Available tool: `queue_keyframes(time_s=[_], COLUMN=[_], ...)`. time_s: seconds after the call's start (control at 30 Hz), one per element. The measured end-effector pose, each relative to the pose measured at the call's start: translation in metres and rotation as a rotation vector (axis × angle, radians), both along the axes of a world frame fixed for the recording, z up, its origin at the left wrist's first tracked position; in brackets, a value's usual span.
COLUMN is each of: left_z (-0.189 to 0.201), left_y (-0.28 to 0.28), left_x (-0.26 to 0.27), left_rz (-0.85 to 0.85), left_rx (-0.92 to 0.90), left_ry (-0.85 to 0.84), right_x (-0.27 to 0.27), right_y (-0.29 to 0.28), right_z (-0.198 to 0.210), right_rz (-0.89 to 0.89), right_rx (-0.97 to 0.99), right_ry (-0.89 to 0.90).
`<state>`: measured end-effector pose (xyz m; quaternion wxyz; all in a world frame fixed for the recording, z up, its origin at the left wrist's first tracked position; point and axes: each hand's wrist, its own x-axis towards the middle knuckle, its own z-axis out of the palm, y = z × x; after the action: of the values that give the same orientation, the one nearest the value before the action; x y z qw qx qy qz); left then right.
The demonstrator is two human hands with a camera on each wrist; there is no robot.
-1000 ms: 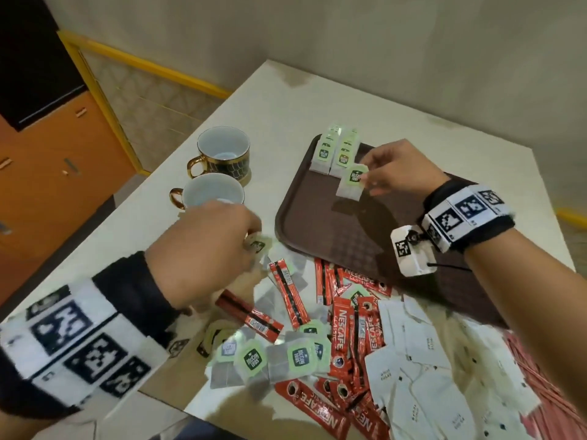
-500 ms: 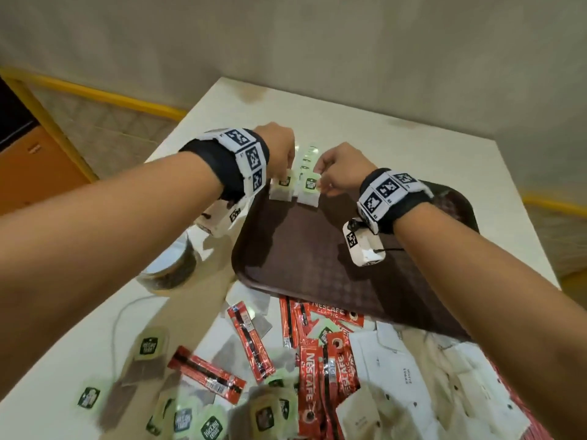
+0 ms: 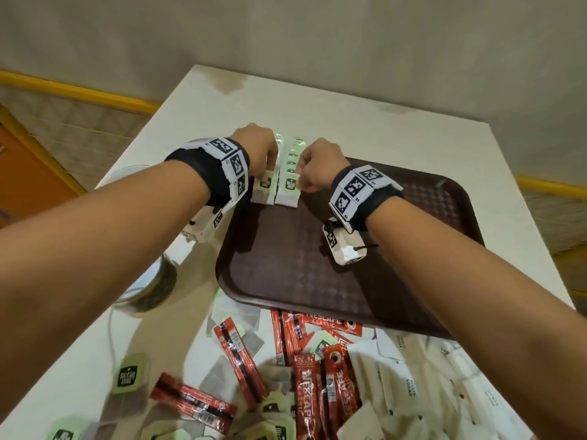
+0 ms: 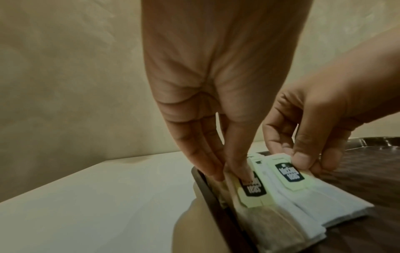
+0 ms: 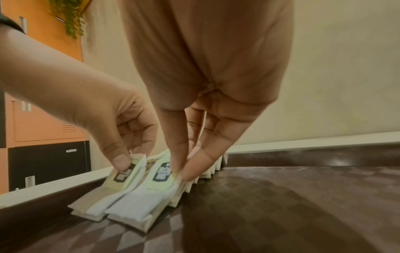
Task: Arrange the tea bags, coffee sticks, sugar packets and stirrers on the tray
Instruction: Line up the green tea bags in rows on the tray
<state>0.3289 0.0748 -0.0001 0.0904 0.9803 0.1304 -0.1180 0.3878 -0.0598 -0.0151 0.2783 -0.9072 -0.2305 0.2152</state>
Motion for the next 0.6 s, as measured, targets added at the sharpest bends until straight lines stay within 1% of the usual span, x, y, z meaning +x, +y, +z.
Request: queue_keyframes(time_s=[0.23,0.3,0.37,0.43,0.5,0.6], left_z=[-0.004,-0.003,0.0,0.015,0.041,0.086], left_y=[0.002,0.001,-0.001,-0.004,-0.008,-0.017], left_x=[0.0,-0.002,-0.007,-0.018,-0.039,-0.092], left_rz=[-0.003,-0.008,-0.019,-0.033,-0.049,-0.078], left_rx=[-0.021,-0.017,-0.005,-0.019,-0.064,-0.11], left_ry=[-0.05,-0.053,-0.095,-0.183,-0.285,-0.418], right_x=[0.002,0.002,-0.001,-0.008,-0.024,-0.069], right_y=[0.006,0.008,0.008,0.004,-0.002,-0.015], right_z=[0.0,-0.002,-0.001,0.004,0.015,0.037], right_rz=[0.019,0.013,0.004,0.025,0.084,0.252], right_rx=[-0.055,-0.065,-0.073,-0.085,-0.067,-0.002], right_ry=[-0.075,-0.115,-0.174,-0.224,-0.244,-0.271])
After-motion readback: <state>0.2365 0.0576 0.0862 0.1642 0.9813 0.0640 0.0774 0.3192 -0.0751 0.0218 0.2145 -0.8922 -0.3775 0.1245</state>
